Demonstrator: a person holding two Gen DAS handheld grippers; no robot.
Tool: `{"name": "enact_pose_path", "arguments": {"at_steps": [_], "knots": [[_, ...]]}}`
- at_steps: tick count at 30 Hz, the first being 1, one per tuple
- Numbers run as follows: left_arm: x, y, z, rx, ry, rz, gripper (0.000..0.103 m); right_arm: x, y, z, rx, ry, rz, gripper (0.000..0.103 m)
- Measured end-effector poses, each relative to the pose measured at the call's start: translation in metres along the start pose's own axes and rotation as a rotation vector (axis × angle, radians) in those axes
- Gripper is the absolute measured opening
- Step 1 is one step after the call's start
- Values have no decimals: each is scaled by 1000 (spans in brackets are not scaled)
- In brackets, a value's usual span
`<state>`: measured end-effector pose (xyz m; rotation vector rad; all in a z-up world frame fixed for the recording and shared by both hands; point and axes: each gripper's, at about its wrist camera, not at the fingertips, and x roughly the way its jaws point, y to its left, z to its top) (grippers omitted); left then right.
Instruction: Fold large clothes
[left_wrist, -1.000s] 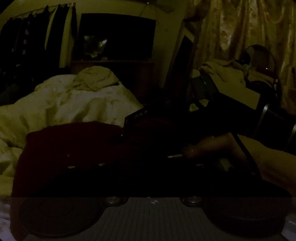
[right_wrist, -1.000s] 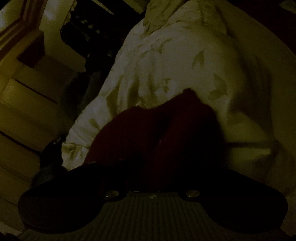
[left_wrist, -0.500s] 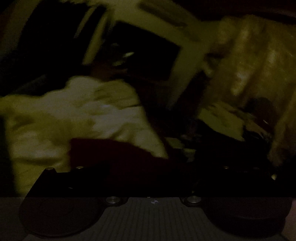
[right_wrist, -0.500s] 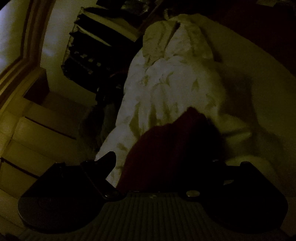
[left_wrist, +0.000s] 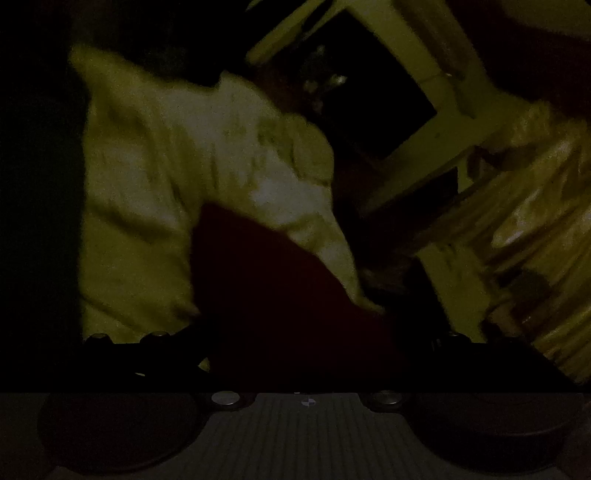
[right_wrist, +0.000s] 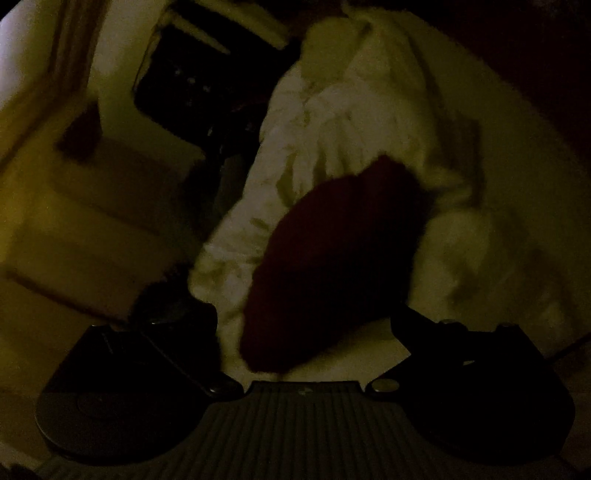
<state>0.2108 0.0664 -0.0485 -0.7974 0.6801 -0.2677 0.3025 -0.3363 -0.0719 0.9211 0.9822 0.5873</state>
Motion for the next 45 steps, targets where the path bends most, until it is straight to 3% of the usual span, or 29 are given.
{"name": "enact_pose_path", "arguments": {"at_steps": [2,6,8,9,11,16,19,22,26,35,41,45], "knots": [[20,11,2,-71,46,-27,103,16,-20,3,128,12,54,100],[61,31,2,-94,115,71,103,36,-46,9,247,-6,112,102],[76,31,0,-77,121,145,103,45,-56,14,289,-9,158,102],[81,30,0,-55,114,141,103,50,-58,18,290,-7,163,102],[91,27,1,-29,119,114,103,59,-60,24,262,-3,136,102],[114,23,1,-8,122,168,103,88,-54,33,191,11,85,103],[119,14,-6,75,108,228,103,97,-36,30,84,11,-4,102],[119,8,-11,128,91,265,103,103,-9,17,-152,-13,-155,85],[114,0,-14,184,77,280,103,101,-12,7,-187,-67,-180,69],[89,-35,-25,318,4,292,103,83,7,-14,-278,-143,-213,54],[36,-71,-31,397,-108,242,103,55,49,-49,-441,-235,-249,50],[-17,-94,-29,419,-209,202,103,28,88,-80,-558,-294,-214,46]]}}
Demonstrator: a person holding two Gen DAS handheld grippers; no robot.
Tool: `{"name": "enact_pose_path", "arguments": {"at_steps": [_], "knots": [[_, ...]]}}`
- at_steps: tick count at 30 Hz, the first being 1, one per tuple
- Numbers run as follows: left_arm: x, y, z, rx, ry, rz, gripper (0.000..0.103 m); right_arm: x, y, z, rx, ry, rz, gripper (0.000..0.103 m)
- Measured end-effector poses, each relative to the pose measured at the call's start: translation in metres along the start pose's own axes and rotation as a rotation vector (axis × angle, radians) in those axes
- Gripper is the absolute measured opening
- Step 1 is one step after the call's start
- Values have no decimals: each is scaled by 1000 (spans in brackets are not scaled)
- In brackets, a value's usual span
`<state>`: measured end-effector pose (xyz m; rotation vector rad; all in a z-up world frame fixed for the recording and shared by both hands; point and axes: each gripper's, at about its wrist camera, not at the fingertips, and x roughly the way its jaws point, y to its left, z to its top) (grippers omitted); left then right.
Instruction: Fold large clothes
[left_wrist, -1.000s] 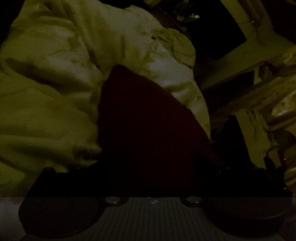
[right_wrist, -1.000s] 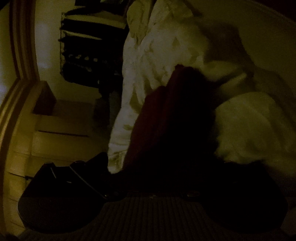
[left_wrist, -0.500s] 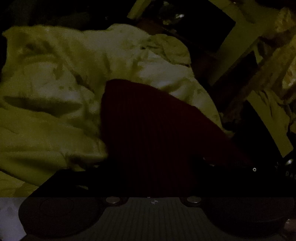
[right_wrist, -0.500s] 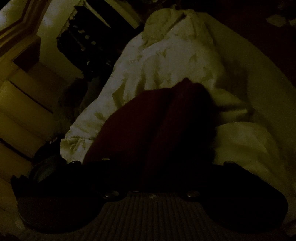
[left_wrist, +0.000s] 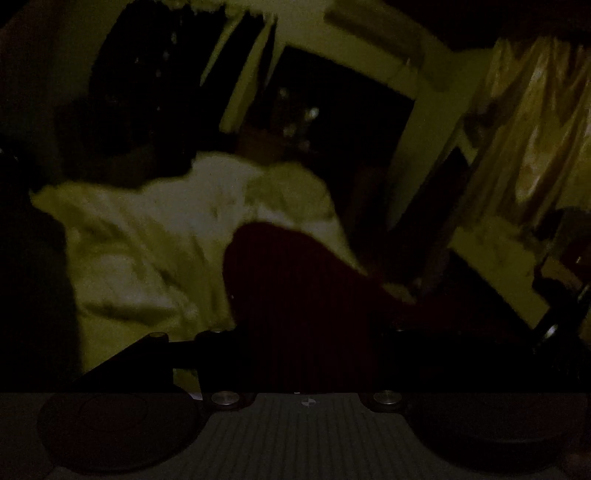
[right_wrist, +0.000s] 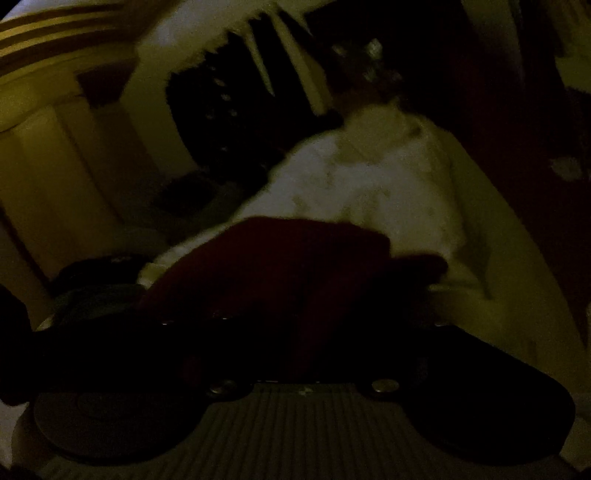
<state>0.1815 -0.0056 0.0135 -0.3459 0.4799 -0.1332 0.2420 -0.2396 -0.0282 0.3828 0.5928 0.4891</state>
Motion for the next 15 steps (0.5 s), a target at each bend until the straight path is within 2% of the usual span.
{"name": "enact_pose_path", "arguments": {"at_steps": [1,3,7,11,13,15], "knots": [[-13,0,6,0,-25,-5,103,-11,13,2,-31,-30,18,41],[-41,-1,17,10,-82,1,103,-27,44,8,-118,-77,60,40],[-99,10,37,30,-226,80,103,-37,101,17,-228,-139,128,39],[-167,43,56,31,-390,219,103,-37,173,21,-357,-224,248,39],[-192,59,54,22,-431,322,103,-30,213,20,-440,-258,333,39],[-209,78,43,25,-465,427,103,-14,240,15,-466,-253,422,39]]}}
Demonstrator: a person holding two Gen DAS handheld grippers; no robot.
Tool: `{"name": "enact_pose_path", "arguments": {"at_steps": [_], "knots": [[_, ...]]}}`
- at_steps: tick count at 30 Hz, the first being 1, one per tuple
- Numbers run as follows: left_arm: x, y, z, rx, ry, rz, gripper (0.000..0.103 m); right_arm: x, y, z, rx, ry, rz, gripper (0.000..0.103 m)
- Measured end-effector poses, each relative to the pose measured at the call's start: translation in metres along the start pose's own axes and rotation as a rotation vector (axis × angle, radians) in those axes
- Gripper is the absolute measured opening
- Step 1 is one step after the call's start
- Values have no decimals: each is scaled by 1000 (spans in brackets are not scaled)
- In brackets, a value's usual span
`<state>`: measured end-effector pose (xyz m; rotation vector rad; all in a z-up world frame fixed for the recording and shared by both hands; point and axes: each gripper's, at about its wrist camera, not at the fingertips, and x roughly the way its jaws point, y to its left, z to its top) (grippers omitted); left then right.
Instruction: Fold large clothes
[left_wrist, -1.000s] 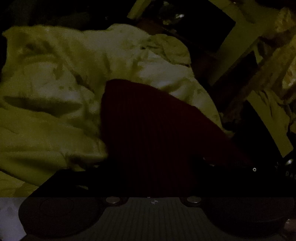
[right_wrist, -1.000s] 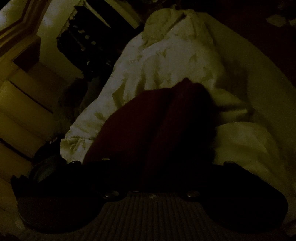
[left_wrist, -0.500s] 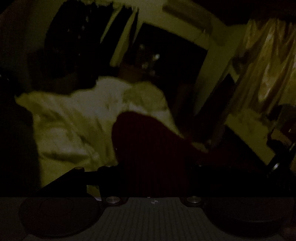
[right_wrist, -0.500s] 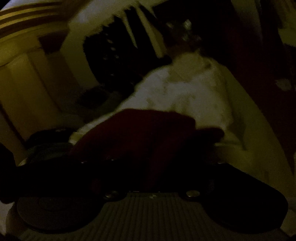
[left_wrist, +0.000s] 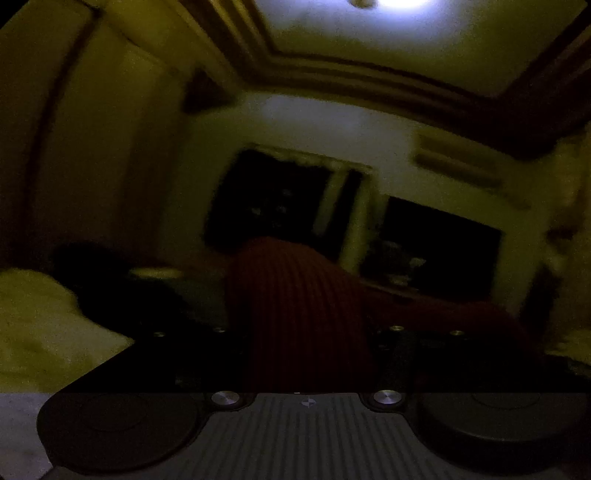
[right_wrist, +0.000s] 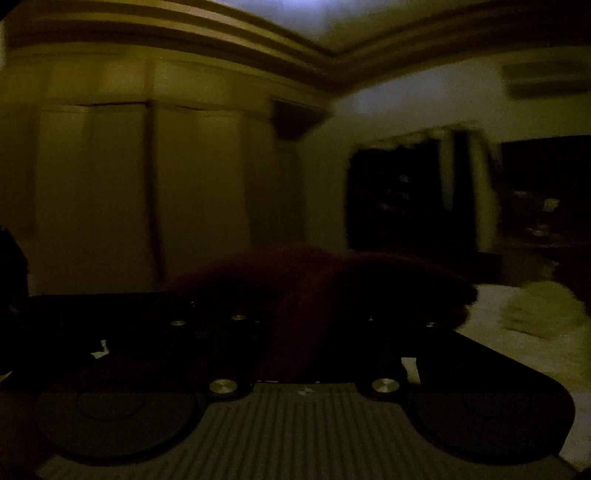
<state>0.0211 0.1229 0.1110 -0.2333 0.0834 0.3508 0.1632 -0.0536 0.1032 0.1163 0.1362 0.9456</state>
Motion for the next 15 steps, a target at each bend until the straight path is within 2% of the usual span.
{"name": "enact_pose_path", "arguments": {"at_steps": [1,3,5,6,9,11,13,15], "knots": [[0,13,-8,6,-1,45,103,12,9,-4,-19,2,41,39],[15,39,-29,-7,99,106,103,39,28,-23,-92,22,118,39],[36,66,-60,-68,228,130,103,71,36,-51,-68,134,125,40],[42,79,-77,-99,267,144,103,86,34,-70,-30,196,104,40],[43,104,-105,-185,296,106,103,98,24,-111,22,246,62,46],[45,113,-111,-232,325,78,103,97,9,-123,109,258,89,58],[45,111,-110,-232,336,80,103,96,0,-127,172,277,97,62],[43,106,-106,-189,332,94,103,98,-12,-127,243,293,102,65]]}}
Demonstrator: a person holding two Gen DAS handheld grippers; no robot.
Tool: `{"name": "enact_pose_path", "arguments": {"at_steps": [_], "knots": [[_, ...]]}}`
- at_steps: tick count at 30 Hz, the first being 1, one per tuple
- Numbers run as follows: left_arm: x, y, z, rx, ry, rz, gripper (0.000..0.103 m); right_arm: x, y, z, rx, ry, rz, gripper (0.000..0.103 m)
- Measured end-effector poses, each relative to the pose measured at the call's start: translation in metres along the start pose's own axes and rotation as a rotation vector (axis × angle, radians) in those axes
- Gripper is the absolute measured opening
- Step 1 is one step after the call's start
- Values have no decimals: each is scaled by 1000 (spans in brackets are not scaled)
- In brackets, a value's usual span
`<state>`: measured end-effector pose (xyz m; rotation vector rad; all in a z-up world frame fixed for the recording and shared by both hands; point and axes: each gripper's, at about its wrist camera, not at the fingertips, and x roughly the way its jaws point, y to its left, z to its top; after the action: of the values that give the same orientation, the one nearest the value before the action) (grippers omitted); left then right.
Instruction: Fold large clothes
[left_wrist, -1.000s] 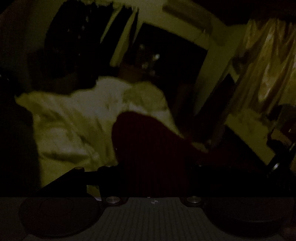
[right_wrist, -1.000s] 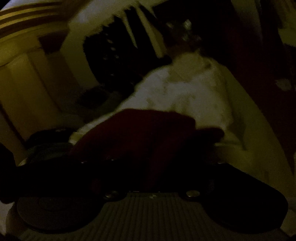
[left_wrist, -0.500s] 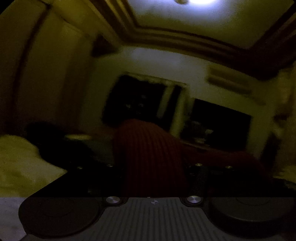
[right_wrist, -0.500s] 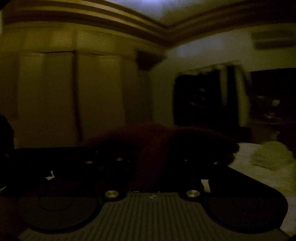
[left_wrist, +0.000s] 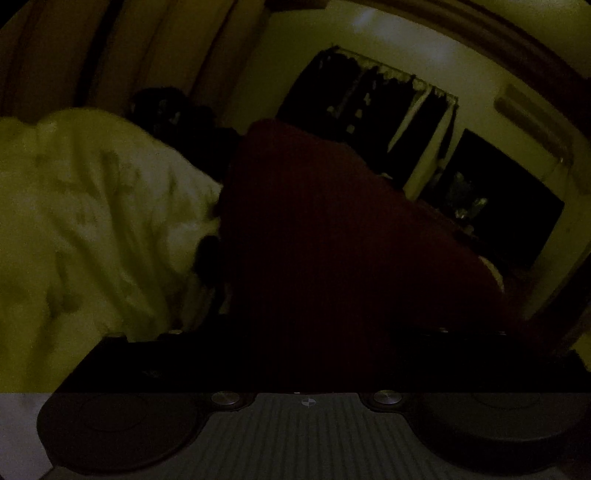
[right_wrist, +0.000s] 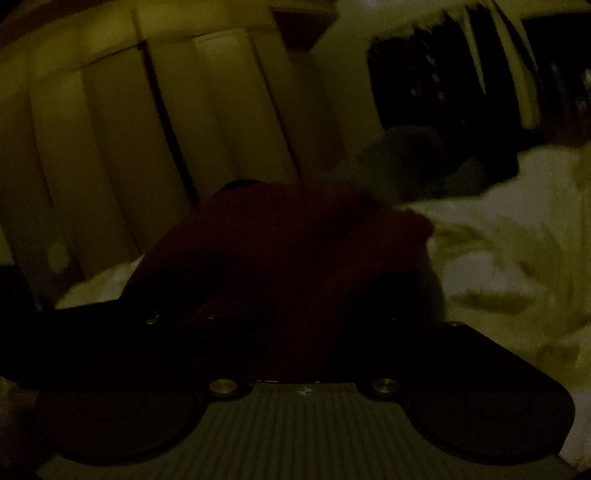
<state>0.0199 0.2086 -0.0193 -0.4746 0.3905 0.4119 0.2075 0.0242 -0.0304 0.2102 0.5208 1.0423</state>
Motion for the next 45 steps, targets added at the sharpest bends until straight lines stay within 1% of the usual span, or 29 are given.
{"name": "enact_pose_path", "arguments": {"at_steps": [2,4,6,8,10,11,13,14,16,18,19,20,22,24,26,28,29,31,33,35,37,39,43,45], "knots": [[-4,-5,-1,44,-9,30,103,-5,-4,-6,96,15,21,70],[-10,0,-1,70,-10,54,103,-9,-7,-13,160,30,40,70],[-13,-1,1,86,-4,69,103,-11,-5,-15,167,31,40,70],[-20,-5,1,115,2,84,103,-13,-5,-14,168,34,29,77],[-28,-7,-1,147,9,88,103,-14,-12,-15,197,40,17,81],[-33,-7,-1,154,13,87,103,-17,-13,-16,218,43,20,81],[-44,-2,0,128,22,79,103,-23,-15,-21,261,50,24,84],[-50,0,1,111,23,96,103,-24,-15,-22,278,57,22,86],[-61,0,6,113,16,140,103,-30,-18,-19,298,61,19,86],[-74,-9,10,157,-9,193,103,-39,-10,-13,267,57,-5,87],[-81,-15,12,190,-24,209,103,-43,-5,-8,242,50,-23,91],[-88,-22,13,230,-39,216,103,-46,-1,-3,218,41,-41,96],[-99,-35,14,305,-51,214,103,-59,16,10,156,22,-71,101],[-103,-46,13,371,-12,213,103,-71,37,25,76,27,-66,102],[-103,-55,11,430,43,228,103,-76,63,41,-47,77,-58,102],[-103,-61,7,486,62,260,103,-77,88,52,-162,108,-105,102],[-105,-63,5,508,54,280,103,-76,98,56,-211,123,-131,102],[-110,-65,2,528,40,300,103,-70,114,62,-279,180,-163,102],[-111,-64,2,540,49,294,103,-65,121,63,-276,217,-160,103],[-111,-62,3,532,64,272,103,-61,124,61,-259,222,-153,103],[-109,-57,2,516,79,248,103,-56,126,56,-254,219,-170,103],[-108,-56,1,504,94,245,103,-51,127,48,-260,228,-206,103],[-101,-52,-5,497,107,273,103,-40,125,34,-286,261,-297,103],[-100,-50,-5,486,116,278,103,-36,124,27,-304,266,-326,103]]}}
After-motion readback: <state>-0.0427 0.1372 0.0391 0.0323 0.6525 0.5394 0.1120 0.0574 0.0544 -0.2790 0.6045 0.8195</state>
